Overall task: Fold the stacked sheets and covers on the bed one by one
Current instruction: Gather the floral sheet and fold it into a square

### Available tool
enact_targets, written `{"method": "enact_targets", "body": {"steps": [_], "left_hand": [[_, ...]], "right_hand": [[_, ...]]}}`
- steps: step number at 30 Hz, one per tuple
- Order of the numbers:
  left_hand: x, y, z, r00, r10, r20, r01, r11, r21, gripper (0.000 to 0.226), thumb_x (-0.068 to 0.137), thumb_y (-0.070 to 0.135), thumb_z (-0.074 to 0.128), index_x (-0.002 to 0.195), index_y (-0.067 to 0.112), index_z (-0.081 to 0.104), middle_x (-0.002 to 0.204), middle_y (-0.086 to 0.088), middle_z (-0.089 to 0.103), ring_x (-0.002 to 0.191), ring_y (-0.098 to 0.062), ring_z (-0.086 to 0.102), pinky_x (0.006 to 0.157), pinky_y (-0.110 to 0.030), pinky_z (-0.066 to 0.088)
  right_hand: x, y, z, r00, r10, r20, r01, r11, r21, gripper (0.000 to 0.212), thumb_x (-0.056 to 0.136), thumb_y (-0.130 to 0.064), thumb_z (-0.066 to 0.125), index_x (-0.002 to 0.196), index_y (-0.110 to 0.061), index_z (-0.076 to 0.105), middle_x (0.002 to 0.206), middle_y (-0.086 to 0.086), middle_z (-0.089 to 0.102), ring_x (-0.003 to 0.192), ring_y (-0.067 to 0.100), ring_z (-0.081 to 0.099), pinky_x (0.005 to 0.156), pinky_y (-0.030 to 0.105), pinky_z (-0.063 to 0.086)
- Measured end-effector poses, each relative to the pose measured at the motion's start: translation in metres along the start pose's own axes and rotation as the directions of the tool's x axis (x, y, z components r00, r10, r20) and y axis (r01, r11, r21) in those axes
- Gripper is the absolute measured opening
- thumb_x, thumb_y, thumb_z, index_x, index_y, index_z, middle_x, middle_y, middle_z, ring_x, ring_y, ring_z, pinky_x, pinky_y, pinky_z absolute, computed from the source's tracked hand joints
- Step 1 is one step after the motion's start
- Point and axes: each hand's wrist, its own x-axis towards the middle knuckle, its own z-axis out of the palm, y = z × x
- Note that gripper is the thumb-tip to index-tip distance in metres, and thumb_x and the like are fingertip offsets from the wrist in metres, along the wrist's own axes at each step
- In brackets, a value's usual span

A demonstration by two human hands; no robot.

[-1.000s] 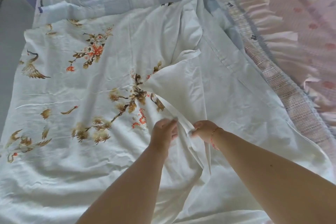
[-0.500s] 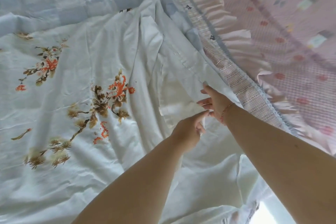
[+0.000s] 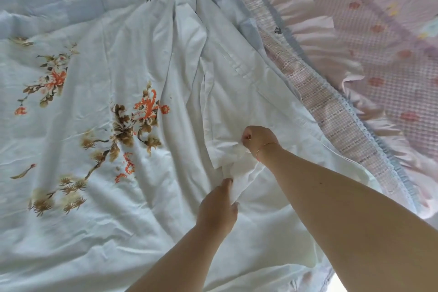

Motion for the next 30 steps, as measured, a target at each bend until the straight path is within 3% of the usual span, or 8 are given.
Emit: {"method": "enact_targets", "body": {"steps": [3,7,12,21,23,25,28,30], "left_hand": [[-0.006,0.002,-0.003,0.998,0.057,0.033,-0.057,0.998,-0.005,0.023,0.096,0.027,0.05,0.116,0.017,0.048,0.104,-0.003,0.064,0.1,-0.025,0.06,0.08,-0.031,0.043],[-0.007,0.006,-0.008,0.994,0.088,0.069,-0.087,0.996,-0.015,0.013,0.094,0.027,0.049,0.094,0.021,0.037,0.082,0.002,0.053,0.088,-0.027,0.057,0.072,-0.033,0.042],[-0.001,0.006,-0.008,0.992,0.118,0.052,-0.118,0.993,0.004,0.017,0.096,0.031,0.049,0.093,0.019,0.038,0.079,0.003,0.05,0.083,-0.025,0.056,0.067,-0.032,0.039],[-0.007,0.013,-0.01,0.993,0.097,0.061,-0.095,0.995,-0.041,0.024,0.093,0.028,0.054,0.115,0.02,0.05,0.092,0.003,0.062,0.088,-0.023,0.06,0.077,-0.036,0.051],[-0.008,0.014,-0.01,0.992,0.093,0.083,-0.089,0.995,-0.05,0.023,0.091,0.025,0.054,0.114,0.023,0.051,0.088,0.006,0.06,0.083,-0.021,0.059,0.075,-0.036,0.052],[-0.009,0.012,-0.009,0.992,0.08,0.093,-0.075,0.996,-0.05,0.022,0.089,0.023,0.053,0.111,0.025,0.051,0.084,0.008,0.058,0.08,-0.019,0.059,0.073,-0.035,0.052],[-0.008,0.009,-0.005,0.993,0.075,0.086,-0.071,0.996,-0.055,0.023,0.087,0.021,0.052,0.11,0.025,0.052,0.077,0.01,0.052,0.076,-0.016,0.054,0.069,-0.03,0.048],[-0.007,0.01,-0.004,0.992,0.079,0.098,-0.074,0.996,-0.056,0.027,0.086,0.02,0.053,0.112,0.026,0.053,0.081,0.01,0.054,0.079,-0.015,0.054,0.07,-0.028,0.048]], "right_hand": [[-0.01,0.013,-0.001,0.996,-0.012,-0.086,0.026,0.985,0.168,0.022,0.087,-0.026,0.065,0.104,-0.014,0.059,0.099,0.003,0.056,0.098,0.023,0.055,0.079,0.027,0.043],[-0.015,0.019,0.006,0.974,-0.187,0.125,0.203,0.97,-0.135,0.075,0.072,-0.027,0.078,0.136,-0.027,0.04,0.124,0.0,0.041,0.119,0.019,0.038,0.099,0.035,0.042],[0.006,0.014,-0.001,0.998,0.04,-0.054,-0.029,0.982,0.188,0.024,0.086,-0.006,0.053,0.106,-0.014,0.064,0.103,0.009,0.061,0.092,0.026,0.056,0.07,0.028,0.045],[-0.016,0.024,-0.023,0.858,0.404,0.317,-0.374,0.068,0.925,0.028,0.099,-0.017,0.029,0.083,-0.011,0.051,0.074,0.003,0.059,0.068,0.012,0.058,0.075,0.025,0.045],[-0.016,0.031,-0.028,0.821,0.488,0.296,-0.464,0.271,0.843,0.058,0.097,-0.027,-0.001,0.143,-0.012,0.03,0.128,0.009,0.054,0.109,0.015,0.057,0.086,0.024,0.049],[-0.016,0.044,-0.029,0.836,0.513,0.193,-0.441,0.419,0.794,0.074,0.078,-0.028,-0.033,0.148,-0.015,-0.016,0.151,0.005,0.027,0.121,0.019,0.046,0.094,0.021,0.047],[-0.023,0.04,-0.034,0.717,0.58,-0.387,-0.242,0.727,0.642,0.035,0.095,-0.026,0.039,0.121,-0.005,0.048,0.12,0.013,0.051,0.115,0.03,0.05,0.096,0.036,0.041],[-0.021,0.027,-0.035,0.774,0.451,-0.444,-0.13,0.801,0.585,0.048,0.084,-0.039,0.059,0.121,-0.01,0.048,0.123,0.007,0.051,0.121,0.027,0.045,0.101,0.038,0.036]]}}
